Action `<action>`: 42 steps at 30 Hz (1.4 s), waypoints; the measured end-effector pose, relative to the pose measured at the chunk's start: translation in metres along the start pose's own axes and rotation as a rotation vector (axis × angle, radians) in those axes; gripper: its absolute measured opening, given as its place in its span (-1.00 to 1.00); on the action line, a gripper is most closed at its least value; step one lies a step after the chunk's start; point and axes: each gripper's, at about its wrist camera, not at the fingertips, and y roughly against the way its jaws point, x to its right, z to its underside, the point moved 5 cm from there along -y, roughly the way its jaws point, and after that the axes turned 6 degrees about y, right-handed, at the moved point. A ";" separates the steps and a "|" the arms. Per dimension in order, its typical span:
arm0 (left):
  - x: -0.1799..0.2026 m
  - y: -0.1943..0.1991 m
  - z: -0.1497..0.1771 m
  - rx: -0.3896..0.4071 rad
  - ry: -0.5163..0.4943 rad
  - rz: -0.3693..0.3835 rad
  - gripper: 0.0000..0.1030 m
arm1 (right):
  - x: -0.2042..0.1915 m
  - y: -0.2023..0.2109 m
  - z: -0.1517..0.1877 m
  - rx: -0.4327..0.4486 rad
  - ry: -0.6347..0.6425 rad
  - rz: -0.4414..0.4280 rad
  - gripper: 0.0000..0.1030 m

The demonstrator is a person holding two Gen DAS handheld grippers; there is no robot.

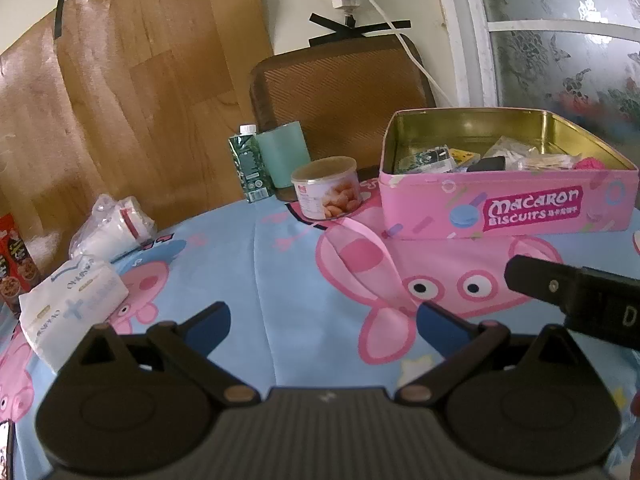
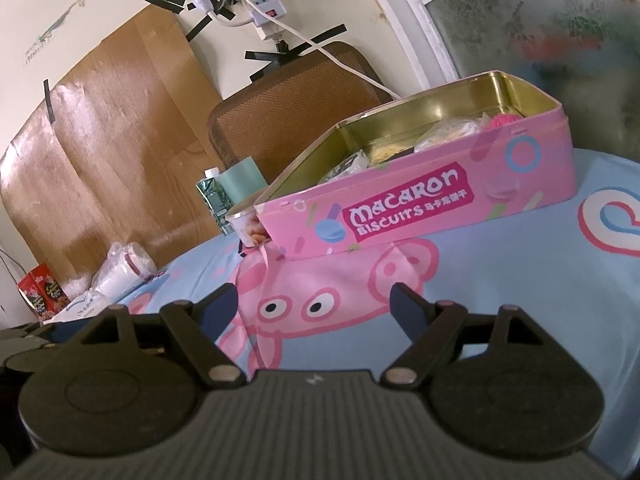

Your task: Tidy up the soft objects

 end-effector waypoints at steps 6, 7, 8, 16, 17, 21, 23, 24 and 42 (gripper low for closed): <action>0.002 -0.001 0.001 -0.004 -0.004 0.003 0.99 | 0.001 0.000 0.001 -0.001 -0.003 0.000 0.65; 0.002 -0.001 0.000 -0.004 -0.004 0.002 0.99 | 0.001 0.000 0.001 -0.001 -0.003 0.000 0.65; 0.002 -0.001 0.000 -0.004 -0.004 0.002 0.99 | 0.001 0.000 0.001 -0.001 -0.003 0.000 0.65; 0.004 -0.002 0.002 -0.005 -0.010 0.006 0.99 | 0.001 0.000 0.001 -0.002 -0.003 0.001 0.65; 0.004 -0.002 0.002 -0.006 -0.010 0.007 0.99 | 0.001 0.000 0.001 -0.001 -0.003 0.000 0.65; 0.004 -0.002 0.002 -0.006 -0.009 0.007 0.99 | 0.001 0.000 0.001 -0.001 -0.002 0.001 0.65; 0.005 -0.002 0.002 -0.007 -0.009 0.007 0.99 | 0.001 -0.001 0.002 -0.003 -0.003 0.000 0.65; 0.005 -0.002 0.003 -0.007 -0.010 0.007 0.99 | 0.001 -0.001 0.002 -0.004 -0.004 0.000 0.65; 0.006 -0.001 0.002 -0.003 -0.028 0.016 0.99 | -0.001 -0.002 0.004 -0.005 -0.007 -0.006 0.65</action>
